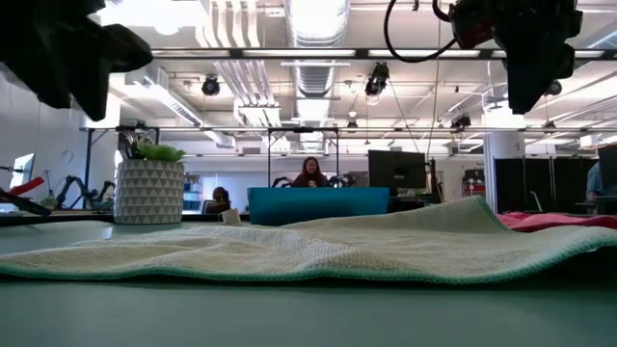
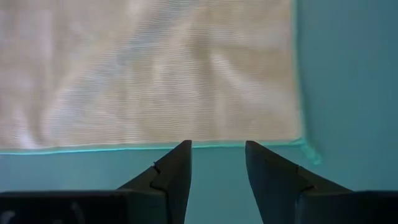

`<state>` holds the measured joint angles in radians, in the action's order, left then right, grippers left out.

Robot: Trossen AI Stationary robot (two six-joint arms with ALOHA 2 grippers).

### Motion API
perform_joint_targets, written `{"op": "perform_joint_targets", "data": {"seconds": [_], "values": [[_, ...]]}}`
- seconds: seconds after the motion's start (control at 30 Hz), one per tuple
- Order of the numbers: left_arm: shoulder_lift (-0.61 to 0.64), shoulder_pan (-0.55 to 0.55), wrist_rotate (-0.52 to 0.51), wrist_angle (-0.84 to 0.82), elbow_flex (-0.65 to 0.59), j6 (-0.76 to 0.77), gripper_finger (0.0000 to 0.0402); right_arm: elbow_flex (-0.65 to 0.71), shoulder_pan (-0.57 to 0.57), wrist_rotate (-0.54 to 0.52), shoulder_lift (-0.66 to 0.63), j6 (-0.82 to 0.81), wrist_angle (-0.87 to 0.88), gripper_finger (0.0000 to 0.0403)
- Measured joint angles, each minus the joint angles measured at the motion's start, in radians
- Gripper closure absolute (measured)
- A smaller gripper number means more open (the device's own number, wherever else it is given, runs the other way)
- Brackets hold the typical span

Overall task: Fold microfiber towels
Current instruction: Fold the dark green microfiber cloth

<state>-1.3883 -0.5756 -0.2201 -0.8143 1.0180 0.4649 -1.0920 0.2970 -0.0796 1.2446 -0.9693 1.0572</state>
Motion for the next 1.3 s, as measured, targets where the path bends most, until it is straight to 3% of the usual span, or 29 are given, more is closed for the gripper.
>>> {"op": "perform_joint_targets", "data": {"seconds": [0.2, 0.73, 1.3], "values": [[-0.097, -0.062, 0.007, 0.077, 0.033, 0.150, 0.0265, 0.000, 0.000, 0.000, 0.000, 0.015, 0.000, 0.0296], [-0.293, -0.129, 0.048, 0.296, 0.057, 0.236, 0.0265, 0.005, 0.061, 0.000, 0.000, 0.027, -0.002, 0.0296], [-0.433, -0.131, 0.039, 0.290, 0.060, 0.289, 0.0265, 0.013, 0.091, -0.001, 0.000, 0.038, -0.055, 0.0296]]}}
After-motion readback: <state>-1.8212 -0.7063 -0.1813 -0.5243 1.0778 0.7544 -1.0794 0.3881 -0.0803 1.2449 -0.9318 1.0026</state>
